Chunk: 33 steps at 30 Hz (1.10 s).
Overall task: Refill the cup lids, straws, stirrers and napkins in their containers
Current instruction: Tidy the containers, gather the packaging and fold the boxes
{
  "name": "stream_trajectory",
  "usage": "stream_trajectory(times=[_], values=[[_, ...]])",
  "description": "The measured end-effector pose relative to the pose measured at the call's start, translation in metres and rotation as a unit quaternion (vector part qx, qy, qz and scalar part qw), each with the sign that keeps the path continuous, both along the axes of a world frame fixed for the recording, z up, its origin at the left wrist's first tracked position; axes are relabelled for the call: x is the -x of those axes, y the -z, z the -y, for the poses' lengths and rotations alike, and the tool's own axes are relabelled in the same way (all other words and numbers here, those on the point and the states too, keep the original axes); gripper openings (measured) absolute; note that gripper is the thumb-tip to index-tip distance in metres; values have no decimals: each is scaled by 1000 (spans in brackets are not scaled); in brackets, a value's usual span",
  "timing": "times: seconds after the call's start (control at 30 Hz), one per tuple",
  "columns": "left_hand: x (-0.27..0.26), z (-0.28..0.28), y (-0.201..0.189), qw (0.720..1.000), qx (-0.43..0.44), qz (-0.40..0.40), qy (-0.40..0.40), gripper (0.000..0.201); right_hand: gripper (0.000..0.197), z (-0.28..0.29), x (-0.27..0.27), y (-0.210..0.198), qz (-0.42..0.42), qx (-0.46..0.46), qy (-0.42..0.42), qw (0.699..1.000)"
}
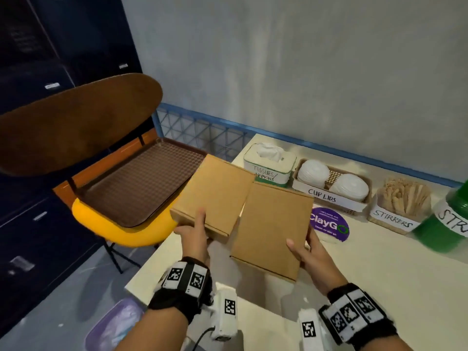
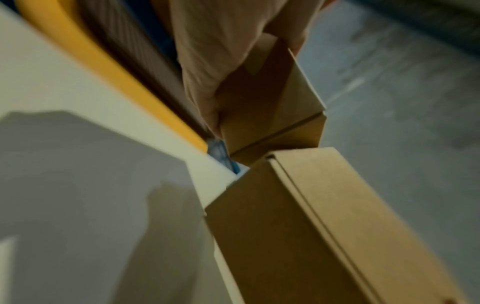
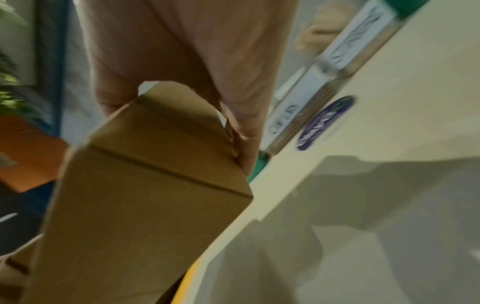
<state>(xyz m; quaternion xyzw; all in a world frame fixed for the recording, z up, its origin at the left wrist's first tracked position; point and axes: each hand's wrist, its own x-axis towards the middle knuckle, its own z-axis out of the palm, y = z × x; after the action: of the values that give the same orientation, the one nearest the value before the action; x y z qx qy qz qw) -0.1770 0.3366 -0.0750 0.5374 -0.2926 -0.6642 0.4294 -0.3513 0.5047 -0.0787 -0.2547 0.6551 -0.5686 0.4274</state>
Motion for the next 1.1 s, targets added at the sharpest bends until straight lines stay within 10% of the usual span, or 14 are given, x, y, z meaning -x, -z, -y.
stream_trajectory(times=[0.2, 0.47, 0.73, 0.87, 1.1], values=[[-135, 34, -50, 963, 182, 24, -197, 47, 76, 86, -73, -37, -40, 66, -64, 995], [-346, 54, -26, 899, 171, 247, -319, 58, 86, 195, -236, -33, -159, 79, -219, 959], [-457, 75, 84, 900, -18, 410, -146, 79, 91, 273, -396, 56, -273, -31, -384, 881], [-462, 92, 159, 896, -120, 426, -39, 109, 90, 294, -437, 140, -290, -175, -407, 848], [-431, 101, 307, 886, -176, 427, 23, 107, 90, 310, -457, 294, -327, -285, -428, 793]])
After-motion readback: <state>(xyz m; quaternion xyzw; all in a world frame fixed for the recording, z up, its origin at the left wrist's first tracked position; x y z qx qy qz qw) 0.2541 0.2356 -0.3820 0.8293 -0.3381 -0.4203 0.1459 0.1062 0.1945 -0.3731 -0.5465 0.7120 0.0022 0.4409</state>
